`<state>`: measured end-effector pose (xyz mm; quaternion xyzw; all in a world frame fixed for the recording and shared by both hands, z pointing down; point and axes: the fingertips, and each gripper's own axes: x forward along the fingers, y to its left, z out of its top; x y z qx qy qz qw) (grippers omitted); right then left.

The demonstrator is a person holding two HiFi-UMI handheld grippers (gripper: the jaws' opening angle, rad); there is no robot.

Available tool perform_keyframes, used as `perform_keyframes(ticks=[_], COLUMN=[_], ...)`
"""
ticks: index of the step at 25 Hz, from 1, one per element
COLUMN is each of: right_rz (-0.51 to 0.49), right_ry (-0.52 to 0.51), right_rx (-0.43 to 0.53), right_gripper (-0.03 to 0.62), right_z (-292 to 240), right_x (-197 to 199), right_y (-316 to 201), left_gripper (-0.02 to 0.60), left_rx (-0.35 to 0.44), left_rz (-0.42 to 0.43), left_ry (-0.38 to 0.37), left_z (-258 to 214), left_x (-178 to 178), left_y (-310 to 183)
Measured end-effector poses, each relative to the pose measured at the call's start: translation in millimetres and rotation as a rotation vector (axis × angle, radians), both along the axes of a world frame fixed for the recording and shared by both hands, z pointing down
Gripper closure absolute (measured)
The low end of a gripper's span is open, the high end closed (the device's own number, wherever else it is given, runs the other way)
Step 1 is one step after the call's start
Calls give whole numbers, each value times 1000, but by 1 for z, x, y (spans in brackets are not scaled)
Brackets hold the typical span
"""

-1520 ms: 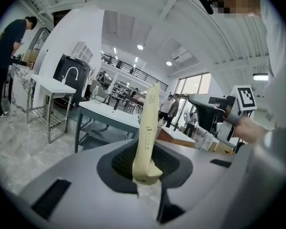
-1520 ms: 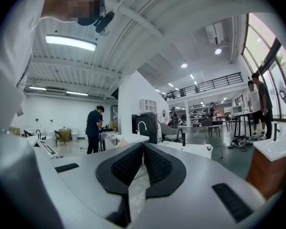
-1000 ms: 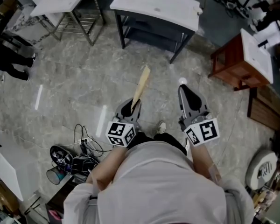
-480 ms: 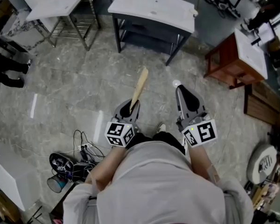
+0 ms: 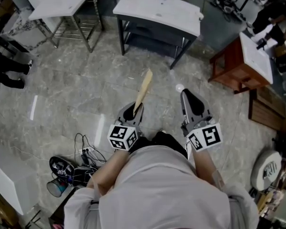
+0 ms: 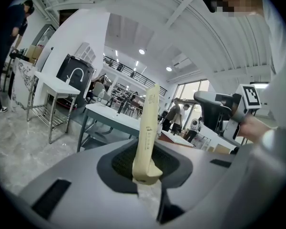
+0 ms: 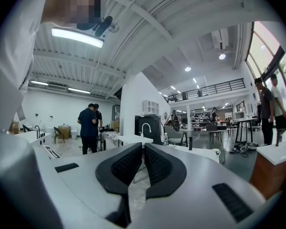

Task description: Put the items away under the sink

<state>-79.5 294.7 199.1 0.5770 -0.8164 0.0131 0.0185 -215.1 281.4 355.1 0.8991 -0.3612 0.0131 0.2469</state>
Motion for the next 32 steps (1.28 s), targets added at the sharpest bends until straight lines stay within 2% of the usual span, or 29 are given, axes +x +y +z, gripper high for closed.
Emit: perform_keyframes(ticks=[7,17,26,32], right_rz=[4,56,9,16], right_ry=[-42,-68,-94,-91], right_rx=[-20,-14,18,-12], right_gripper=[553,553,553,553], right_z=[8,6,6,15], right_x=[-6,26,34,72], right_y=[-1,-13,-60,-94], left_gripper=[520,520,520,520], left_rx=[-31,-25,-9,-3], left_rz=[-4,31,-28,-44], left_ry=[-10,-7,-37,-33], left_z=[14,14,14,12], left_x=[-10,18,15,48], left_y=[2,-18,-58,-100])
